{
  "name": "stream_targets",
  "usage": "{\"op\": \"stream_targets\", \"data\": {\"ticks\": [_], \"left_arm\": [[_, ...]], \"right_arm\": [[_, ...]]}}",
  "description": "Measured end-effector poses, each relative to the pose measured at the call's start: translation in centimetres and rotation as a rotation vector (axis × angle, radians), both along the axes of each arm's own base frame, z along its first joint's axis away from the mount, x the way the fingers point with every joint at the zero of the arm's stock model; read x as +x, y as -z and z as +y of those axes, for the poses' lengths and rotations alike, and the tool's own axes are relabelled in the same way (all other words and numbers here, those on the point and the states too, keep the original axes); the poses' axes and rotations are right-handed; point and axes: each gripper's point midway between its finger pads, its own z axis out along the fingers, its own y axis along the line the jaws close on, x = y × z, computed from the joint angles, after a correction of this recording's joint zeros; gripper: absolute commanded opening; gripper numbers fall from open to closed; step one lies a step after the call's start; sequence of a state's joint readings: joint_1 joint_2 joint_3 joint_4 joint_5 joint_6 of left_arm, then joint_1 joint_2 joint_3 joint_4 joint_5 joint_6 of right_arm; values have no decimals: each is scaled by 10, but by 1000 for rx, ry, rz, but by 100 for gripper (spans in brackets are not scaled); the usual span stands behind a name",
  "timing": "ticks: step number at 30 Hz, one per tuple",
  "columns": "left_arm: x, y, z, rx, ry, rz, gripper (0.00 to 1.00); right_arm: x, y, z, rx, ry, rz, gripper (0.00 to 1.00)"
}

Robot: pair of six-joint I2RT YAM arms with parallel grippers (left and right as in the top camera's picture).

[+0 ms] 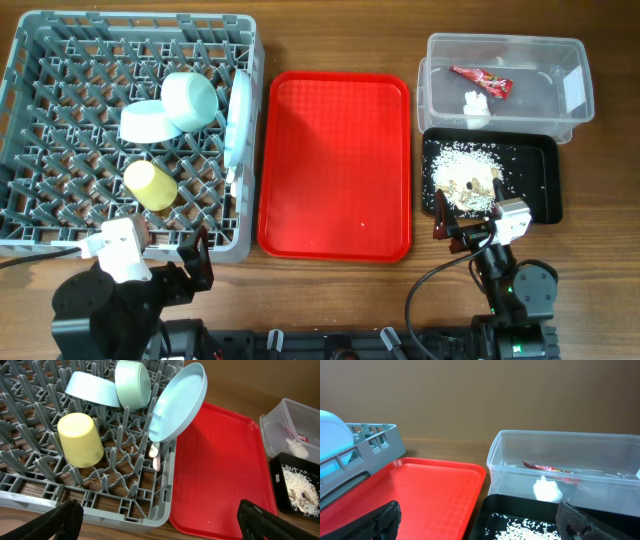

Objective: Sort waste into correct bins and load items into the dishwasher rack

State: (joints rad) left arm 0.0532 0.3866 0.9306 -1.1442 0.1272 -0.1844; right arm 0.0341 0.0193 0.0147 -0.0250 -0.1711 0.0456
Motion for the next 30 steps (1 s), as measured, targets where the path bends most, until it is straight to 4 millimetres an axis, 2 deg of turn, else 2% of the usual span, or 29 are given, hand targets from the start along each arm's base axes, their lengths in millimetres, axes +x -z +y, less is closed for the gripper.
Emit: {"op": "stream_targets", "data": {"ticks": [23, 27, 30], "left_arm": [[1, 0, 1, 4, -5, -2, 100], [17, -5, 4, 11, -18, -85, 100], [30, 2, 8, 15, -36, -157, 100]], "right_arm": [[0, 0, 0, -3, 0, -1, 100], [0, 0, 0, -3, 0, -1, 100], [0, 0, 0, -5, 0, -3, 100]]}}
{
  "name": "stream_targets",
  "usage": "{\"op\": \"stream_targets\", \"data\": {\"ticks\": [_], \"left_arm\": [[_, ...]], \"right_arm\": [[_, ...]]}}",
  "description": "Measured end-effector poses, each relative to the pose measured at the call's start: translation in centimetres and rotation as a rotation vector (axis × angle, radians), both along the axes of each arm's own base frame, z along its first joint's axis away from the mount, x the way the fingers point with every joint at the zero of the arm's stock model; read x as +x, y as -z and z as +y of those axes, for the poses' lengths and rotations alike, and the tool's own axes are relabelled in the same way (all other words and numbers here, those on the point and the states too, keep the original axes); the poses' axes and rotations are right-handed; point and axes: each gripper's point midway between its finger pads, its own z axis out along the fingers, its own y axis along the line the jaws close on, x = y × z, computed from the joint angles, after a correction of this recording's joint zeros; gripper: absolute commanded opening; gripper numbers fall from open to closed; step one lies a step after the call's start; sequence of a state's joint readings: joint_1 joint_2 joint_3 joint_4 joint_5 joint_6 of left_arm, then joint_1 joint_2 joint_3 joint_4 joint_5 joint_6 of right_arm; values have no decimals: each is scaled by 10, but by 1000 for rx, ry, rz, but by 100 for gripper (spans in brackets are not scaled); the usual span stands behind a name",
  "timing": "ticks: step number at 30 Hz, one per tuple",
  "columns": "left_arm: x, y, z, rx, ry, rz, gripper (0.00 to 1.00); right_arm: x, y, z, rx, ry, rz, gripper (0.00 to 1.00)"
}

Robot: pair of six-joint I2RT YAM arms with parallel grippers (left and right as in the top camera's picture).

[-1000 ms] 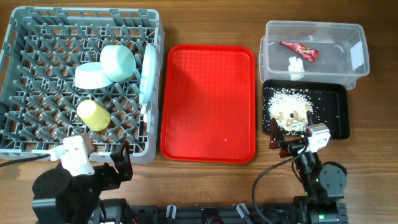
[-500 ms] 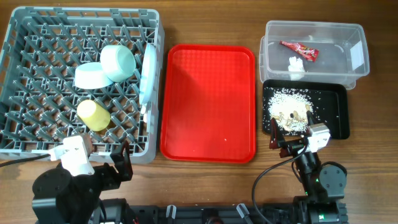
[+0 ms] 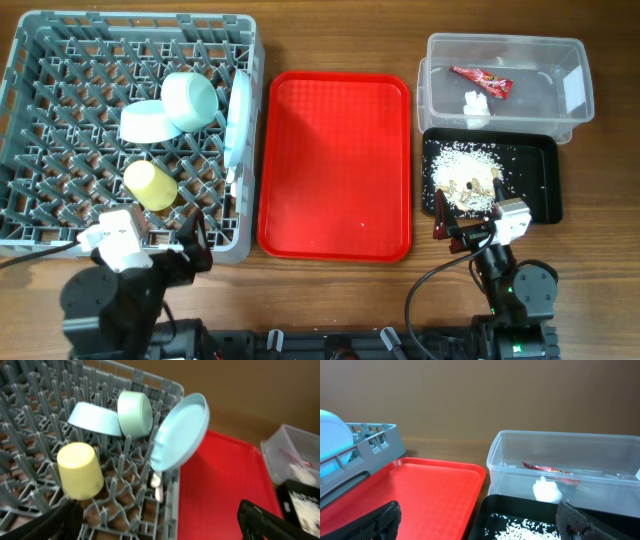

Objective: Sort waste into correct bins and load items into the dishwasher rack

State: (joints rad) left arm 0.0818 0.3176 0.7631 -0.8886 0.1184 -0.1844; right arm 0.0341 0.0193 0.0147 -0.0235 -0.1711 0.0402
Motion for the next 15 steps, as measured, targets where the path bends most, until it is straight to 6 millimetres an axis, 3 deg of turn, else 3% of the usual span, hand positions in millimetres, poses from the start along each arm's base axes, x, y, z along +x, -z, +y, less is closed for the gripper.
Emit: {"op": "stream_targets", "data": {"ticks": [9, 15], "left_arm": [[49, 48, -4, 8, 54, -282, 100], [57, 63, -11, 17, 99, -420, 100]], "right_arm": [[0, -1, 0, -1, 0, -3, 100], [0, -1, 0, -1, 0, -3, 100]]}}
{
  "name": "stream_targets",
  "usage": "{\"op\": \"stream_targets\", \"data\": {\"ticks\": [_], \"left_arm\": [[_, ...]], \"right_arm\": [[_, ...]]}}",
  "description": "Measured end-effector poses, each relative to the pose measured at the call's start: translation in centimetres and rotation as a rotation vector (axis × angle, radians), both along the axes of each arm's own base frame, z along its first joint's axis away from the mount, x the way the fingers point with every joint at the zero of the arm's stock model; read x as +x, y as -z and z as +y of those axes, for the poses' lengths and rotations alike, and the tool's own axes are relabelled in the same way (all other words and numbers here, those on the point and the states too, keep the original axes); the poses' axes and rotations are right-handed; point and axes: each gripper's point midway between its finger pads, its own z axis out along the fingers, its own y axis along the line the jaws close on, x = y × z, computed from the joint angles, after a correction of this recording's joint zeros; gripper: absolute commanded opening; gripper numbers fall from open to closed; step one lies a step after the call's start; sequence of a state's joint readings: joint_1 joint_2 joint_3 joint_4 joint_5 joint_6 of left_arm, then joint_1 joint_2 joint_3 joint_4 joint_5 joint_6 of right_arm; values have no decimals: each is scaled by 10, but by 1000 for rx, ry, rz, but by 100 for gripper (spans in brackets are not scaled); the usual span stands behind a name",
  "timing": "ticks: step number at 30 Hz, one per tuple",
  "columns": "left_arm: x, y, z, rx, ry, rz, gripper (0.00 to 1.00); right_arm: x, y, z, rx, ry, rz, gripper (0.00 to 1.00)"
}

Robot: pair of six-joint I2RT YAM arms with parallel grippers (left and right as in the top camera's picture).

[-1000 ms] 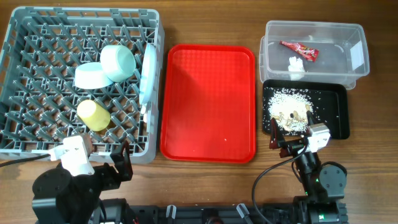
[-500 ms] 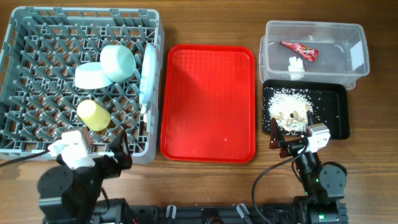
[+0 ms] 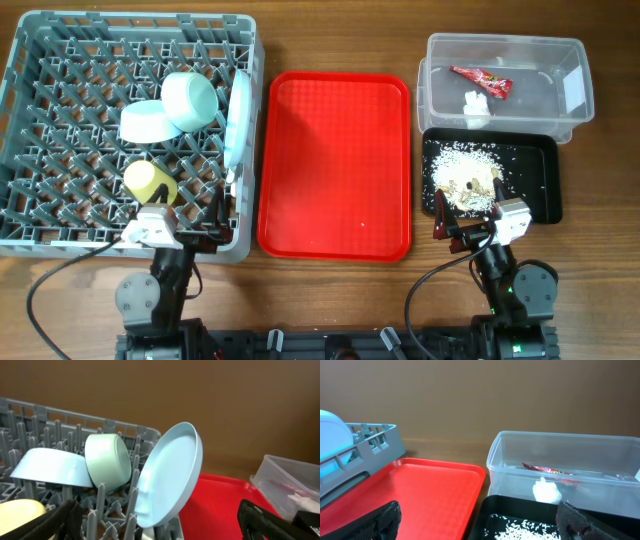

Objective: Sort waste into correct bins and load items into the dishwasher rack

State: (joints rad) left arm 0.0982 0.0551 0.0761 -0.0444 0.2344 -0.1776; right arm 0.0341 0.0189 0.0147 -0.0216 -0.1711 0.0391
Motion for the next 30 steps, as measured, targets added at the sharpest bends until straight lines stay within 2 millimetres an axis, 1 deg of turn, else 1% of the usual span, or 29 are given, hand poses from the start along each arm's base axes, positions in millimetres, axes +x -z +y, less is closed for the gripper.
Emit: {"op": "stream_targets", "data": {"ticks": [5, 6, 8, 30], "left_arm": [[0, 8, 2, 2, -9, -17, 100], [1, 18, 4, -1, -21, 17, 100], [1, 25, 6, -2, -37, 38, 100], [2, 25, 6, 0, -47, 38, 100]], "right_arm": [[0, 0, 0, 0, 0, 0, 100], [0, 0, 0, 0, 0, 0, 100], [0, 0, 0, 0, 0, 0, 100], [0, 0, 0, 0, 0, 0, 100]]}}
